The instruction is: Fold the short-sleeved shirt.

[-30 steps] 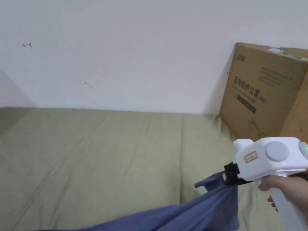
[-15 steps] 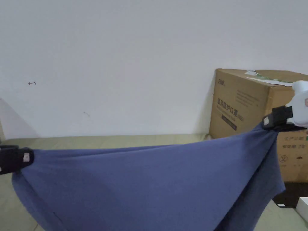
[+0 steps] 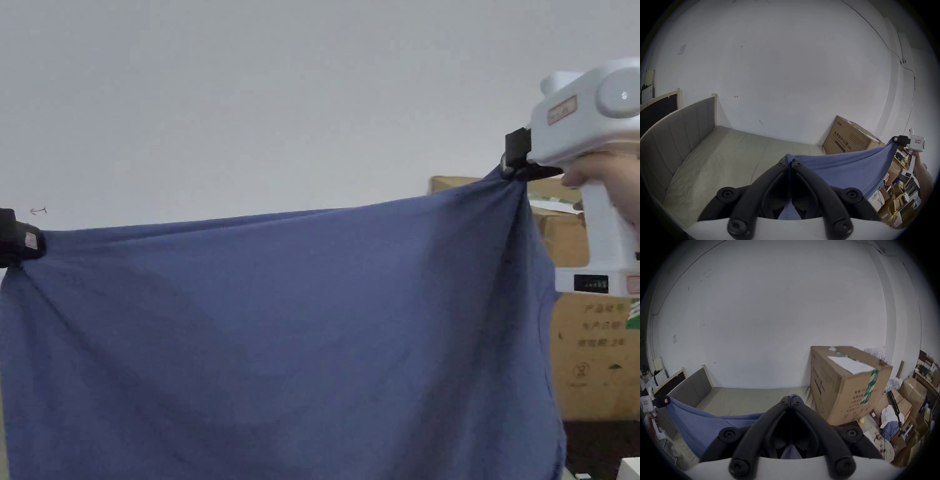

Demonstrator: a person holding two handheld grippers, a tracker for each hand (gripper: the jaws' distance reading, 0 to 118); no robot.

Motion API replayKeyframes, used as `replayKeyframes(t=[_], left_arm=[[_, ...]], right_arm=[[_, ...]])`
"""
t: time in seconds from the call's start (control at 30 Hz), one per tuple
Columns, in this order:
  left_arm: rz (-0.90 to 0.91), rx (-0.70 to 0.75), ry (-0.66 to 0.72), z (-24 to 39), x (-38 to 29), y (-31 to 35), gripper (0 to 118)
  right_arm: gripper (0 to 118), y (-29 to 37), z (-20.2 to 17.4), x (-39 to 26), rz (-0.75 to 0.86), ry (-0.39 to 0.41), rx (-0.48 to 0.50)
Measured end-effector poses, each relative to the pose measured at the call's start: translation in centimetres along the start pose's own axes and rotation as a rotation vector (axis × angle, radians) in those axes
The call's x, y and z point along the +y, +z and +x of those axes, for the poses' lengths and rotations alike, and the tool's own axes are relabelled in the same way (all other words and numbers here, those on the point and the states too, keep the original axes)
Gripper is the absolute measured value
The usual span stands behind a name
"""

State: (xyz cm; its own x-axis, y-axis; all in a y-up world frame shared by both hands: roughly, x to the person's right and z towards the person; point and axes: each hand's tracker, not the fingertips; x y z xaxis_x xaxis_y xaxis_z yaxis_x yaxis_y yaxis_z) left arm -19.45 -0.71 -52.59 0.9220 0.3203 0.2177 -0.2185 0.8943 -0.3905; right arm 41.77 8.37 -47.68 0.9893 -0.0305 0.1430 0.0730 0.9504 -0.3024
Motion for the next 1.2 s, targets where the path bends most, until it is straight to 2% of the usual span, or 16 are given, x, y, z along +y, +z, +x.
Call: replayKeyframes(t=[0.43,0.57,0.7,0.8,0.9,1.0,1.07,1.13,1.2], left_arm=[[0.121,0.034,-0.005,-2.2,6.5,-14.8,1],[0.168,0.057,-0.055,-0.9,5.7,-17.4,1],[0.214,0.051,-0.034,-1.1,2.9,-20.2,1],[0.198,0.061,-0.023,-1.8,-1.9,-22.4,1],[0.072,0.041,0.026,-3.1,-10.4,-24.4,1],[-0.153,0.060,0.124,-5.5,-21.4,-25.3,1],[-0.311,0.086,0.138,-7.2,-29.7,-23.8,1],[-0.403,0.122,0.150,-8.5,-35.5,-21.0,1],[-0.425,0.118,0.155,-9.6,-39.8,-16.8,1]], right_arm=[[0,-13.4,-4.0,6.9,0.143,0.100,-0.118],[0,-16.0,-5.2,5.9,0.230,0.142,-0.177],[0,-18.1,-5.2,1.7,0.305,0.117,-0.222],[0,-20.2,-4.2,-4.6,0.266,0.061,-0.251],[0,-22.2,-2.9,-14.9,0.084,-0.005,-0.216],[0,-22.5,-1.5,-28.1,-0.169,-0.084,-0.159],[0,-20.4,-0.6,-38.0,-0.359,-0.094,-0.179],[0,-17.5,0.7,-44.6,-0.477,-0.089,-0.182],[0,-12.9,1.9,-49.8,-0.516,-0.097,-0.180]])
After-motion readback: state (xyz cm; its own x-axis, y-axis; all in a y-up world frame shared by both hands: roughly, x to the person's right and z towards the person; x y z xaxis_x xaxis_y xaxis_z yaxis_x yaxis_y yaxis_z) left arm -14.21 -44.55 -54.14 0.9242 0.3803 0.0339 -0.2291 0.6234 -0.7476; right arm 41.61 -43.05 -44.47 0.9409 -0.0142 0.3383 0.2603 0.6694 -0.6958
